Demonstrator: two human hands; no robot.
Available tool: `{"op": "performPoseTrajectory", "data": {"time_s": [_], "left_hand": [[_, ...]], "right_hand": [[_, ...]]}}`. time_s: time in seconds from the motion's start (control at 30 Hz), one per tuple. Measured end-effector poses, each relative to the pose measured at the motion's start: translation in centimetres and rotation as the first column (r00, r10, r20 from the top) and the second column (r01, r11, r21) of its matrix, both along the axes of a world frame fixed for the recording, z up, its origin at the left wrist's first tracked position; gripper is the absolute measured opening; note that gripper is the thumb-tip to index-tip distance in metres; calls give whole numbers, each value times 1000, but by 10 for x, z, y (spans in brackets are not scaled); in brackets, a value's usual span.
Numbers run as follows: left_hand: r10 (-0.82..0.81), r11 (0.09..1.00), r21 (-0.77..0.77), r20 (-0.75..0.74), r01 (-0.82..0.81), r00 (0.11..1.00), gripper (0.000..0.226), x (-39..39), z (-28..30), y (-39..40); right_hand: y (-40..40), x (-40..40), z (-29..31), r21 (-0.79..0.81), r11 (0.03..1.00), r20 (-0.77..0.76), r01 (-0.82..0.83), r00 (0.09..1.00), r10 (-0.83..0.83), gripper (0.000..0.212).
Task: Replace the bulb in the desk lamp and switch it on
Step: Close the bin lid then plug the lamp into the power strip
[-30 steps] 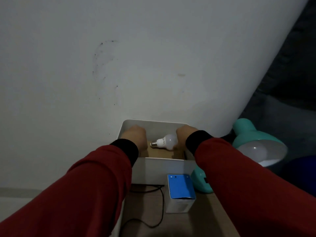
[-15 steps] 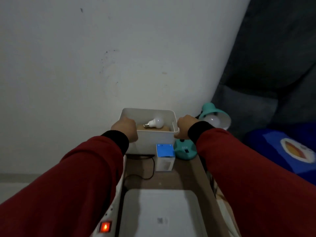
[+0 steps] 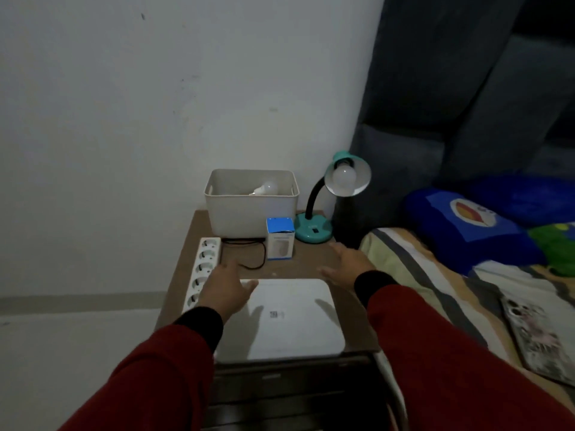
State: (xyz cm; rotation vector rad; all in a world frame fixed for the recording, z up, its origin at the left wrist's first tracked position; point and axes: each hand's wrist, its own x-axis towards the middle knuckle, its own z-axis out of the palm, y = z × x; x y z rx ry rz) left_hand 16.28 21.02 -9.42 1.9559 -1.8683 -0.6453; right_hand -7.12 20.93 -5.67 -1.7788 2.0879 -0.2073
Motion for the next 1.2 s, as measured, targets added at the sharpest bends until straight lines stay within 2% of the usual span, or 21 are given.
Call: {"op": "performPoseTrajectory", "data": {"time_s": [0.1,0.23,0.3,0.43,0.57,0.77,1.1,1.2], "left_hand": [[6,999,32,-65,-4,998,76,-7,-34,29],[32,991,131,5,-33,999,86,-11,-69,42],[43,985,165,30,-47,999,89,-13,-76,46],[33,968,246,75,-51,997,93,-16,-78,45],[39,956,281,145,-79,989,95,-15,-81,40],[34,988,142,215,-65,976,95,-11,-76,27],[71,980,-190,66,-57,995,90,22,-16,-29],[68,955,-293,103,-35,992,88,33,4,-59]], "right_hand": [[31,-1,-42,-25,999,194,34,981,-28,89],[55,1,-92,40,997,280,60,958,-69,95],[57,0,-109,77,994,261,75,961,-93,95],[53,-3,-124,158,986,90,54,994,-69,93],[50,-3,-125,183,983,71,28,997,-42,91],[41,-2,-107,109,992,216,70,972,-92,86],[-27,15,-27,-158,987,192,31,981,-1,81],[-58,22,-6,-210,977,232,35,973,15,78]]}}
